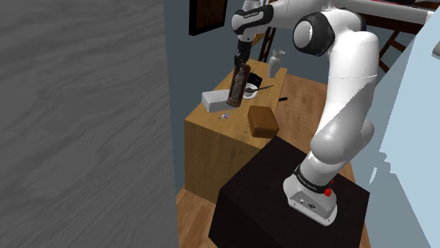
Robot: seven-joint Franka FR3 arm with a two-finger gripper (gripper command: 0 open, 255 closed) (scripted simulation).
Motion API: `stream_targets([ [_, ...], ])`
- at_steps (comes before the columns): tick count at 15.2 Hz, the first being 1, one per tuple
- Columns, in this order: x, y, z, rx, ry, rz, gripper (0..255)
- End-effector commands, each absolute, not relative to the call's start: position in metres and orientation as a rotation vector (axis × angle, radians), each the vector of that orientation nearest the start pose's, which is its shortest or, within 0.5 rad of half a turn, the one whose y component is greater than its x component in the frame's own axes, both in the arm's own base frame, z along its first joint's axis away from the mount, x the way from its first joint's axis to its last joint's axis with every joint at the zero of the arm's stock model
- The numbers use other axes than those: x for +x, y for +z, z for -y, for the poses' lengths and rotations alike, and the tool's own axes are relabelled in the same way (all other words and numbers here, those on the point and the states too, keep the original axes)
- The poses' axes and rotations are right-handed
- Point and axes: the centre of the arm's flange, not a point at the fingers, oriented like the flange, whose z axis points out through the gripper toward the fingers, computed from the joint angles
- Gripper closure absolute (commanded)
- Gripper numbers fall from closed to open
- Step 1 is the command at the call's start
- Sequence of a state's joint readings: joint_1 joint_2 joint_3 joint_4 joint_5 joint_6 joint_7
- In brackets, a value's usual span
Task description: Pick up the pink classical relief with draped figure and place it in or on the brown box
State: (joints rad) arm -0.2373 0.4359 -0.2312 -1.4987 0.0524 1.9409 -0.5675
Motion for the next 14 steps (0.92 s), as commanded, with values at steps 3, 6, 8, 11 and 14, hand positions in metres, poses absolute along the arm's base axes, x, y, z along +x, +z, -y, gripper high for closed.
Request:
stream_targets([
  [3,0.622,0.447,0.284,-3.188,0.011,0.163,255],
  [6,0.622,0.463,0.284,-3.188,0.011,0.163,255],
  [8,0.613,0.472,0.291,-3.188,0.011,0.163,255],
  [11,0.583,0.491,0.31,-3.188,0.011,0.163,255],
  [14,0.554,0.51,0.328,-3.188,0.011,0.163,255],
])
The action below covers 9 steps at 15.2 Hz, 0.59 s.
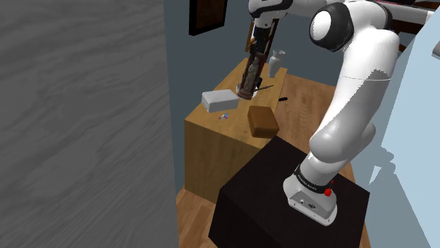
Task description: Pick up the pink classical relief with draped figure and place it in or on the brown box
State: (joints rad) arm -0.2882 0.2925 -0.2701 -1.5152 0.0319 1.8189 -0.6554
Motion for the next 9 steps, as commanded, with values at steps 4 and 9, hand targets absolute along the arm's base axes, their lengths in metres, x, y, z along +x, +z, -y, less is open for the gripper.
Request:
stream_targets([
  [4,0.515,0.536,0.353,-3.188,0.011,0.163,255],
  [9,0.467,0.567,0.385,-3.188,0.011,0.163,255],
])
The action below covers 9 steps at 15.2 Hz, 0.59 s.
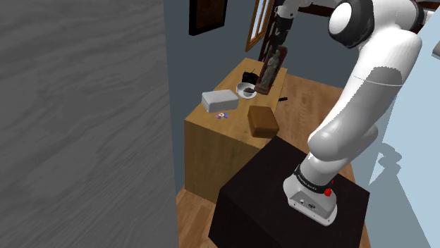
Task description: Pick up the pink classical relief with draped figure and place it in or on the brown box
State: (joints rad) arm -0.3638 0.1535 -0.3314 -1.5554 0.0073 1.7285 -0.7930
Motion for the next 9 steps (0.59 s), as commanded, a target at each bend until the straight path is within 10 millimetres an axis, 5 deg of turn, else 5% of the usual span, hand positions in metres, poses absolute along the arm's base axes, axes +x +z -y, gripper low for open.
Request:
stream_targets([
  [1,0.457,0.574,0.391,-3.188,0.011,0.163,255],
  [4,0.426,0.594,0.411,-3.188,0.011,0.163,255],
  [9,0.426,0.567,0.411,-3.188,0.011,0.163,255],
])
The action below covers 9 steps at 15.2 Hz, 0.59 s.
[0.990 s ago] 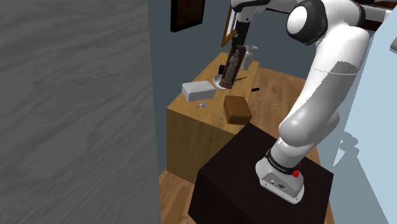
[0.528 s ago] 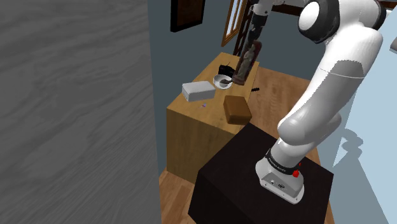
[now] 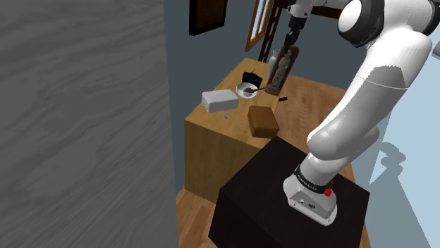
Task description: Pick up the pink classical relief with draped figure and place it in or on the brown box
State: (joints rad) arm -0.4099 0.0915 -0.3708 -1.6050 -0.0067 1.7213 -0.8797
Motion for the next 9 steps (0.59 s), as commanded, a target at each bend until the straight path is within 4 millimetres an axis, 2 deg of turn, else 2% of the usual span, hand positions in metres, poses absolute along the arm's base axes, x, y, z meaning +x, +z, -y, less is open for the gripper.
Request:
stream_targets([
  [1,0.426,0.562,0.411,-3.188,0.011,0.163,255],
  [9,0.426,0.52,0.411,-3.188,0.011,0.163,255],
])
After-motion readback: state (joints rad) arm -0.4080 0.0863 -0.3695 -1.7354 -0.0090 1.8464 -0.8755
